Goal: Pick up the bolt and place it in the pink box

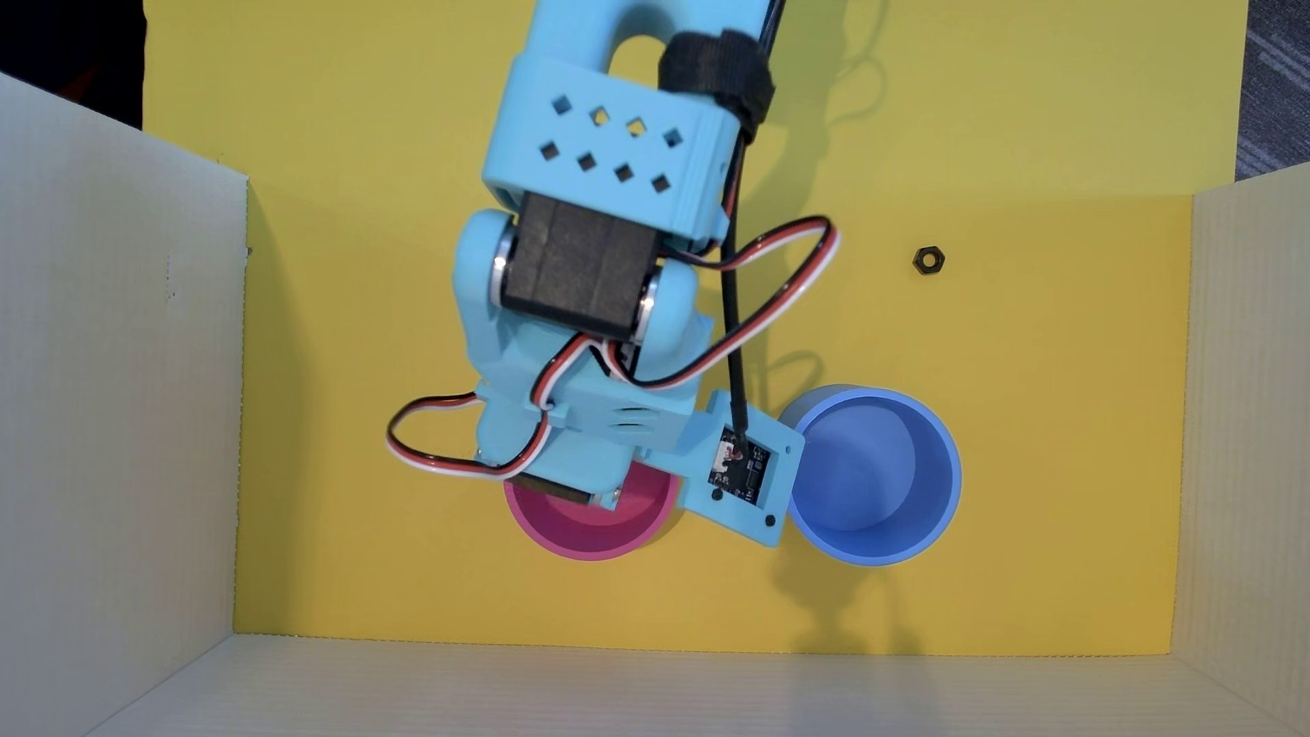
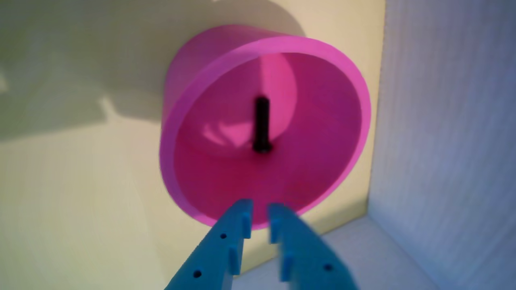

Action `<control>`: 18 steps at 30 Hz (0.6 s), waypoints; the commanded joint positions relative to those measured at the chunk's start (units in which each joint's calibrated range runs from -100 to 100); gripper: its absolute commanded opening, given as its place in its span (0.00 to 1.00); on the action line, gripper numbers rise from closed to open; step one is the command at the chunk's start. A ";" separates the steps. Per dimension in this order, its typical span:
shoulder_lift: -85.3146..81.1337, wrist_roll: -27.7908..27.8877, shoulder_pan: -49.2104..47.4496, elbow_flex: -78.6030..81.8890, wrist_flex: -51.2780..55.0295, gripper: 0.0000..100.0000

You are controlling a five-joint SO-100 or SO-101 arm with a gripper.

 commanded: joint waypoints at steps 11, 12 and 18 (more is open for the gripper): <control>-56.10 0.22 -0.25 45.01 -5.63 0.01; -60.73 -0.10 -0.25 51.25 -7.09 0.01; -87.24 -0.36 0.11 80.56 -15.93 0.01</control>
